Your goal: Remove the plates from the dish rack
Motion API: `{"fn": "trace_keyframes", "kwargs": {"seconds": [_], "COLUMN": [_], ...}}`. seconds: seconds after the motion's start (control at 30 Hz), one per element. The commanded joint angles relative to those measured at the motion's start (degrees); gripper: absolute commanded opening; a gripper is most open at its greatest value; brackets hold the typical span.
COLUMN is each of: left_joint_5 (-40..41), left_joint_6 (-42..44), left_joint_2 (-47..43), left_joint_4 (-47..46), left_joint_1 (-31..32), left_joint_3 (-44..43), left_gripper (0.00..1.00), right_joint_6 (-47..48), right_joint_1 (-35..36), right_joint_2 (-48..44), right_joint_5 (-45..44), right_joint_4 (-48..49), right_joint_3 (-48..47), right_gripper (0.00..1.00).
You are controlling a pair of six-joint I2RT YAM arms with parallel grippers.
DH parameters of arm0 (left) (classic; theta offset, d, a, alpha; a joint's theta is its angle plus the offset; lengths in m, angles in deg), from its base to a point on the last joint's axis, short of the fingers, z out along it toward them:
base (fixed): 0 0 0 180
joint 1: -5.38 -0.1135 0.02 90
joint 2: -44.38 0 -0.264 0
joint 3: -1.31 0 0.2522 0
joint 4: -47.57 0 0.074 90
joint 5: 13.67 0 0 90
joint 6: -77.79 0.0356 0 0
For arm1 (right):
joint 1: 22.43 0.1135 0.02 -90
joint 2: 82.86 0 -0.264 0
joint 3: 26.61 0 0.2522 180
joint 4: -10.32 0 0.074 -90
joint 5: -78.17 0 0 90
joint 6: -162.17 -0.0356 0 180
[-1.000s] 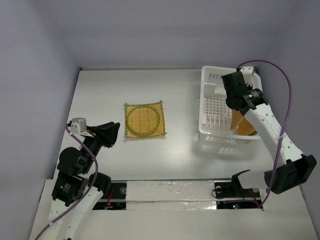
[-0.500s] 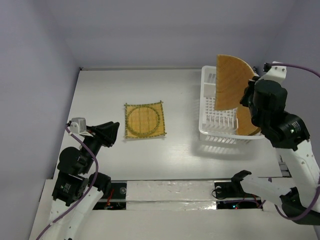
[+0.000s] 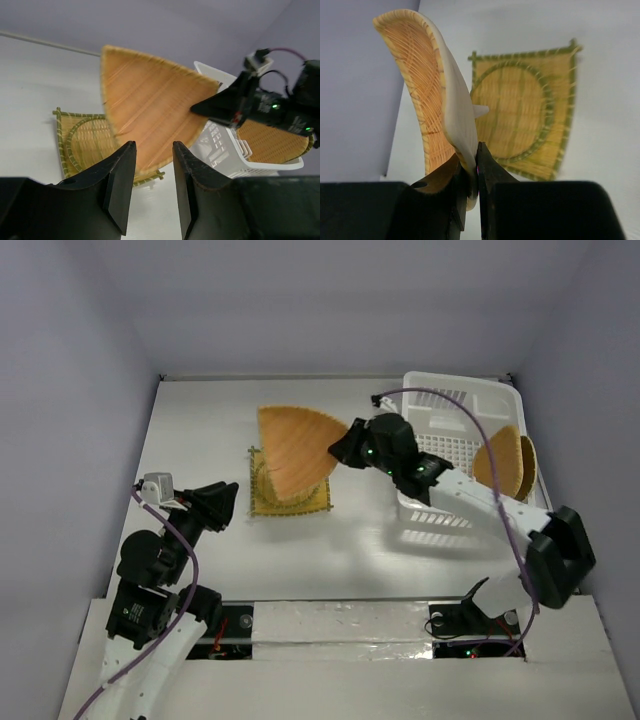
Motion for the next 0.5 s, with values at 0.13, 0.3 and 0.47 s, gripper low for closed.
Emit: {"fn": "trace_keyframes", "kwargs": {"seconds": [0.13, 0.3, 0.47], "left_joint_5": [-0.3, -0.7, -0.7], "left_joint_6": [0.0, -0.1, 0.0], "left_joint_2": [0.8, 0.9, 0.8], "left_joint_4": [-2.5, -2.6, -2.6], "left_joint_1": [-0.5, -1.0, -1.0], "left_joint_3": [-0.4, -0.3, -0.3], "left_gripper": [0.33, 0.33, 0.33], "right_joint_6": [-16.6, -19.9, -22.4], "right_joint_1": [2.3, 2.3, 2.3], "right_joint_2": [9.2, 15.7, 19.1], "right_joint_5": [8.7, 9.1, 9.2], "right_joint_4": [25.1, 26.6, 28.1], "right_joint_3": [0.2, 1.1, 2.7], "right_gripper": [0.0, 0.0, 0.0]}}
